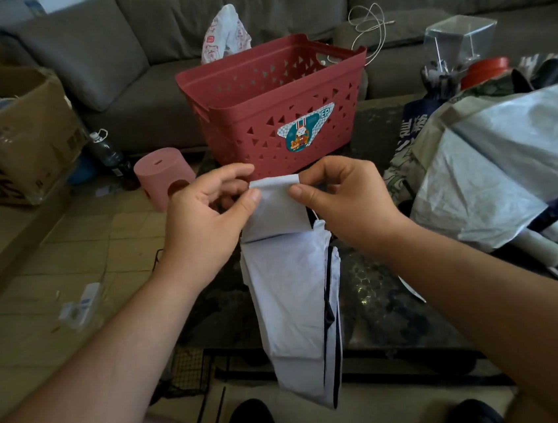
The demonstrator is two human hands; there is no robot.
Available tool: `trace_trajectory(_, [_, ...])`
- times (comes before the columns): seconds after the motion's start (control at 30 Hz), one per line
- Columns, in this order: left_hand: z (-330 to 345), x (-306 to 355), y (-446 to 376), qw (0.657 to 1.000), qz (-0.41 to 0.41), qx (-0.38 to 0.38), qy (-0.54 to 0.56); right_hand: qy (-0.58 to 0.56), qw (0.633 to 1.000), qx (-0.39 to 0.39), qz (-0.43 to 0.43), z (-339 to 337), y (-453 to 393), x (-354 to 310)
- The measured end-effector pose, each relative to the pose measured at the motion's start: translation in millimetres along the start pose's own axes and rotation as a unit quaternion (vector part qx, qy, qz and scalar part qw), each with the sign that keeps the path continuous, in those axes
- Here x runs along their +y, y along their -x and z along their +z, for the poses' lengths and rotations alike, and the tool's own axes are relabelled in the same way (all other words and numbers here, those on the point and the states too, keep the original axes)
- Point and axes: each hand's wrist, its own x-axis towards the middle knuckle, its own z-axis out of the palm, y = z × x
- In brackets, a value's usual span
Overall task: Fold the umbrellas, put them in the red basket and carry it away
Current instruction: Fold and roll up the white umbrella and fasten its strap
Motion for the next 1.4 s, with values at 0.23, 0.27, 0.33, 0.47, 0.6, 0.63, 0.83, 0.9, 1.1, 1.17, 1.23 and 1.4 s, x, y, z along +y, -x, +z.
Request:
trace_trajectory(0.23, [-3,-8,-5,0.991,0.013,-0.117,-0.068,-0.022,0.998,-0.047,-0.043,-5,-2,-7])
trace_trajectory(0.27, [-3,-8,-5,0.991,0.008,-0.116,-0.058,-0.033,0.997,-0.055,-0.041,-7,-2,-8])
trace_trajectory(0.33, [-4,-8,-5,0.993,-0.015,-0.112,-0.038,-0.058,0.997,-0.052,-0.027,-11,-4,-6])
trace_trajectory(0.47, [-10,-11,-4,0.993,-0.046,-0.112,-0.001,0.038,0.998,-0.032,0.05,-23,-10,19])
trace_trajectory(0.6, [-13,-11,-1,0.99,-0.056,-0.127,0.033,0.139,0.983,-0.078,0.094,-27,-4,38])
trace_trajectory(0.63, [-13,-11,-1,0.988,-0.059,-0.134,0.04,0.151,0.981,-0.092,0.084,-25,-2,37])
trace_trajectory(0.83, [-14,-13,0,0.982,-0.062,-0.165,0.073,0.188,0.975,-0.107,0.049,-10,1,28])
trace_trajectory(0.9, [-13,-13,1,0.98,-0.063,-0.17,0.082,0.201,0.973,-0.108,0.041,-6,3,29])
trace_trajectory(1.1, [-11,-13,2,0.983,-0.068,-0.153,0.08,0.217,0.973,-0.079,0.013,2,4,32])
trace_trajectory(1.17, [-10,-11,0,0.985,-0.075,-0.134,0.079,0.199,0.977,-0.079,-0.005,2,5,30])
trace_trajectory(1.23, [-9,-12,-1,0.986,-0.074,-0.126,0.079,0.192,0.977,-0.086,-0.03,1,6,28])
trace_trajectory(1.4, [-8,-10,0,0.985,-0.08,-0.129,0.082,0.254,0.955,-0.12,-0.098,-1,-2,32])
